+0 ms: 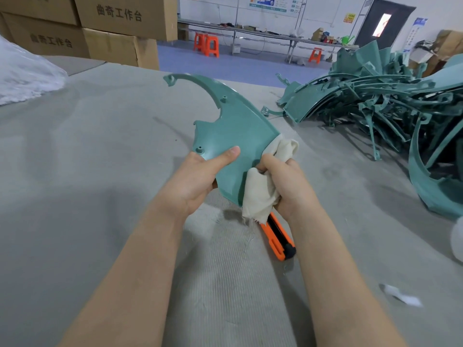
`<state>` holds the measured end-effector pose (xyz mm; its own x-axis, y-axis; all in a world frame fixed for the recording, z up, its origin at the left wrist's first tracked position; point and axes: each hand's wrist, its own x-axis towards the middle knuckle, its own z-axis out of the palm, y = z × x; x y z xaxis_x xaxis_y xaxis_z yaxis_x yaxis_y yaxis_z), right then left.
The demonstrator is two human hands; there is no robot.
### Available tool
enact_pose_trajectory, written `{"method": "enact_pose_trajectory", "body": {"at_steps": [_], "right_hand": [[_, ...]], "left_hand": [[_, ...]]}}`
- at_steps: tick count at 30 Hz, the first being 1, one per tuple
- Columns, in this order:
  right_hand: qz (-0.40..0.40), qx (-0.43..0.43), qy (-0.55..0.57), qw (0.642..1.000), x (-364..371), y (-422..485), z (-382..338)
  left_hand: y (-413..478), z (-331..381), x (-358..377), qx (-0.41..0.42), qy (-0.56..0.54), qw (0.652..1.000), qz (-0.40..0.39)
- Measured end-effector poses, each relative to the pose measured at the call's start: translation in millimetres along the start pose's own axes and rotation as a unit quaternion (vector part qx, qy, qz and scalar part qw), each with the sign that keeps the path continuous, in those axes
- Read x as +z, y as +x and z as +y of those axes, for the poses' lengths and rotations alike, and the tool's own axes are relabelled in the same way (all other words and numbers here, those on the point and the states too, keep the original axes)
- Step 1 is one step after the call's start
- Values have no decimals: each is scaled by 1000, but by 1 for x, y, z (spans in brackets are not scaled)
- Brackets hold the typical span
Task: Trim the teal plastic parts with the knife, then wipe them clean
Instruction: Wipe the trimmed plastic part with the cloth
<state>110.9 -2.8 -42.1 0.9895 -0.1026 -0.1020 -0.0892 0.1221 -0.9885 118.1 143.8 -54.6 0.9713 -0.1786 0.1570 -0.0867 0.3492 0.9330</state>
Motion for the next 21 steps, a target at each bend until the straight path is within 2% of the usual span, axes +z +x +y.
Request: {"method": "enact_pose_trajectory", "body": {"at_steps": [4, 8, 11, 14, 16, 19, 21], "right_hand": [[63, -38, -8, 997, -6, 0, -7], [177, -102, 76, 976, -15, 1, -13], [210, -194, 45, 957, -11, -1, -15], [181, -287, -46, 940, 0, -4, -12], [129, -327, -129, 927, 8, -7, -6], [58, -380, -255, 887, 19, -8, 5], [69, -396, -294, 867, 19, -4, 8]], "left_hand": [[1, 2, 0, 3, -24, 1000, 10], [0, 1, 1, 2, -21, 1000, 15], [0, 1, 2, 2, -17, 1000, 20], [1, 1, 3, 3, -15, 1000, 26], [1, 1, 4, 7, -15, 999, 37], [2, 0, 5, 20, -9, 998, 53], [3, -1, 4, 21, 4, 998, 54]]}}
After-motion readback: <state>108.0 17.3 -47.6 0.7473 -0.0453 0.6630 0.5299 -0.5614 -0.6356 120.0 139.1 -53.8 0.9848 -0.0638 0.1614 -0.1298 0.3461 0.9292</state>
